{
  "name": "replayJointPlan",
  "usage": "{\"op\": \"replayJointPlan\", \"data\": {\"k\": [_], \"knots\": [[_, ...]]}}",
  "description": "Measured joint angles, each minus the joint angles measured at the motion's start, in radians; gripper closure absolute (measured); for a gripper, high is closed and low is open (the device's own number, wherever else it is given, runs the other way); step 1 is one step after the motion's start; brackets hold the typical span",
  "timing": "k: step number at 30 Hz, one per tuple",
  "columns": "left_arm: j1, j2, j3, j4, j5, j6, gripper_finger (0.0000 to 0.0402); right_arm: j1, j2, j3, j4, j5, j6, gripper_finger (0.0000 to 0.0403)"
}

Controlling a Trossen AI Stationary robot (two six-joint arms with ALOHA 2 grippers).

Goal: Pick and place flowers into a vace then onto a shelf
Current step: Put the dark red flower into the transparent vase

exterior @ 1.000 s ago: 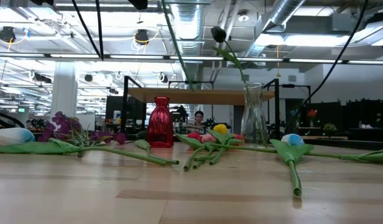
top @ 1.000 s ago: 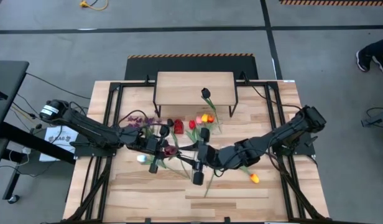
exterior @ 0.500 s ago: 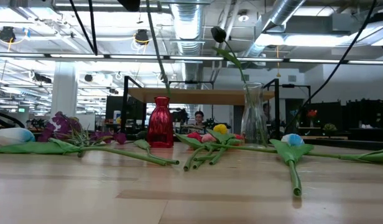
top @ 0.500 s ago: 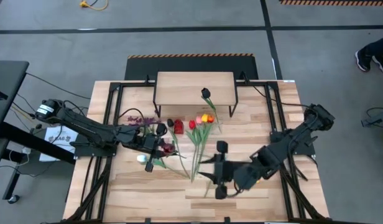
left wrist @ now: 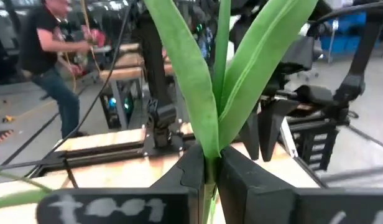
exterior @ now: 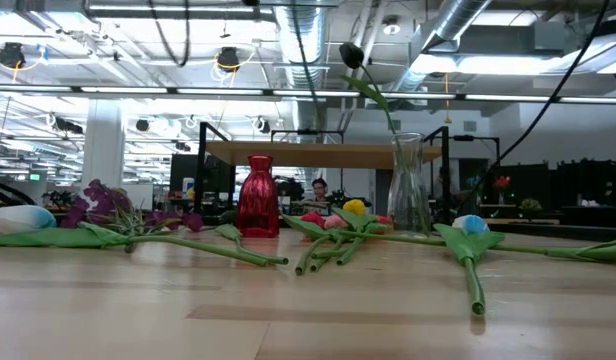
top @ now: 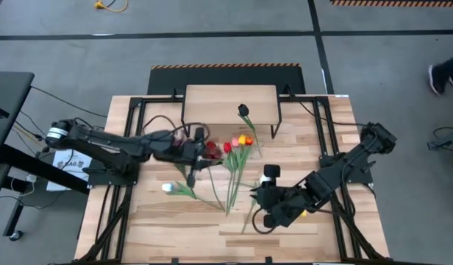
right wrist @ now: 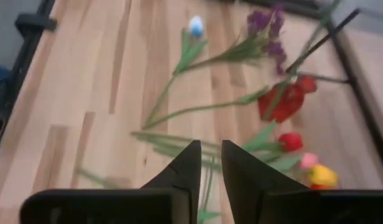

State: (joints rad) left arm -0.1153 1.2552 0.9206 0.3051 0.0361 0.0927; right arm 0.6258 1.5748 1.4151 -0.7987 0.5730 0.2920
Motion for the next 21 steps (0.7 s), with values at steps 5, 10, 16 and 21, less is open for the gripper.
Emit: {"op": "replayJointPlan", "data": {"k": [5, 10, 16, 21], "knots": [[0.067, 0.045, 0.148, -0.112, 0.144, 0.036, 0.0388, 0.022, -0.02, 0.0, -0.128, -0.053, 0.034, 0.0385], [0.174, 0.043, 0.223, -0.112, 0.324, 0.009, 0.0388, 0.066, -0.082, -0.001, -0.249, -0.061, 0.082, 0.0395], [0.244, 0.081, 0.25, -0.075, 0.413, 0.0, 0.0388, 0.116, -0.211, -0.039, -0.139, -0.048, -0.022, 0.04], [0.253, 0.166, 0.25, 0.063, 0.459, -0.025, 0.0388, 0.091, -0.372, -0.225, 0.058, -0.111, -0.095, 0.0402]]}}
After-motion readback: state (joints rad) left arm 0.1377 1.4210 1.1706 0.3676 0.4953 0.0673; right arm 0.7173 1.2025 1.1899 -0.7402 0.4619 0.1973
